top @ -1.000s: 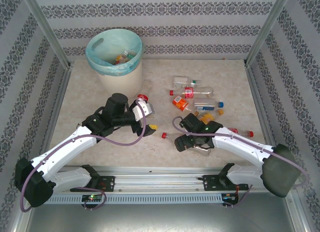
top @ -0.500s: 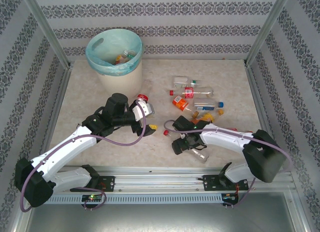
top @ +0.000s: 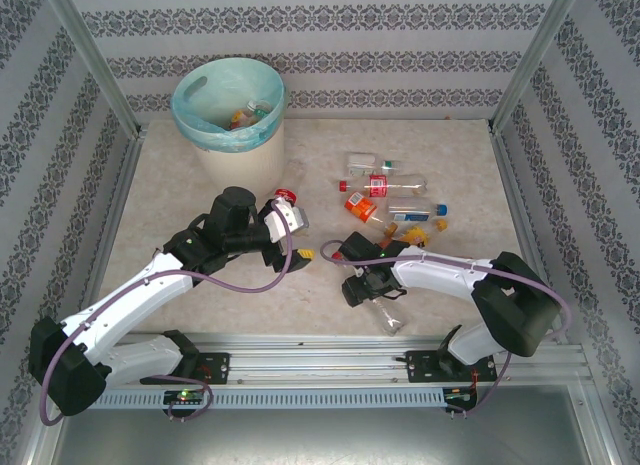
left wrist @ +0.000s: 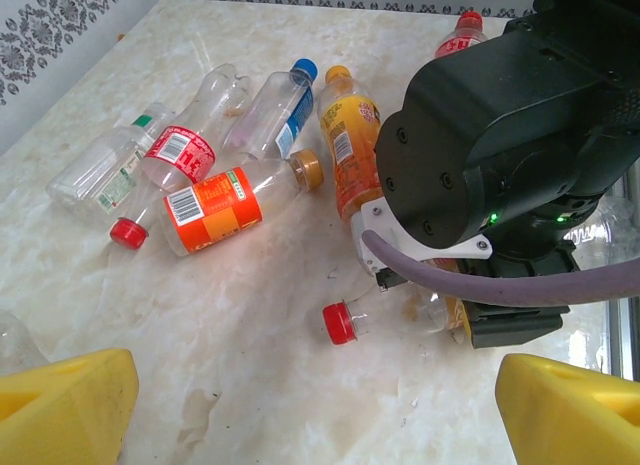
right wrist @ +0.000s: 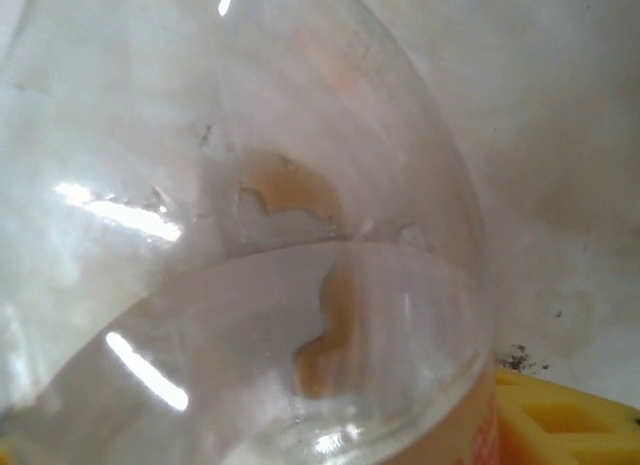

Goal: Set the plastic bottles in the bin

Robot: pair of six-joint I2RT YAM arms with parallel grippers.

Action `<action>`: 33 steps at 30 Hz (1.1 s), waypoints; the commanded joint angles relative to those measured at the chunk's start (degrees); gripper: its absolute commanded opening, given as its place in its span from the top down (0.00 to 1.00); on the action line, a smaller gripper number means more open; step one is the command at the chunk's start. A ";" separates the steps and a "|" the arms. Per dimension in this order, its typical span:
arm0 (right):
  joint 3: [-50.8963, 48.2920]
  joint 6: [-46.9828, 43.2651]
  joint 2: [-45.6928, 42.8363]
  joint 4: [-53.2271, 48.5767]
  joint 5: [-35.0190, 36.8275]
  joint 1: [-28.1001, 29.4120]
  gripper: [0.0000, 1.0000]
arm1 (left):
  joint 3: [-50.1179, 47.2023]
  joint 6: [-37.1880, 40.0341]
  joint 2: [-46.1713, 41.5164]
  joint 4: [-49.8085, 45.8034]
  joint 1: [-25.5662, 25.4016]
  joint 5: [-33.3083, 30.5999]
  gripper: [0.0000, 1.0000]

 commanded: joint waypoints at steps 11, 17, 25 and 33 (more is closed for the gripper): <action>0.33 -2.21 -13.91 0.96 1.13 0.46 0.42 | 2.41 -7.34 -0.33 4.03 0.95 -7.76 0.07; -0.30 -4.10 -22.37 6.29 -0.65 -0.33 0.43 | 3.86 -14.44 0.16 6.91 2.19 -3.26 0.06; -1.53 -6.93 -35.05 22.18 -7.31 -1.02 0.43 | 6.08 -29.22 1.95 14.82 3.44 8.05 0.10; 1.10 -9.91 -37.83 31.26 -11.50 -1.12 0.43 | 6.42 -43.43 0.86 29.34 3.44 17.95 0.14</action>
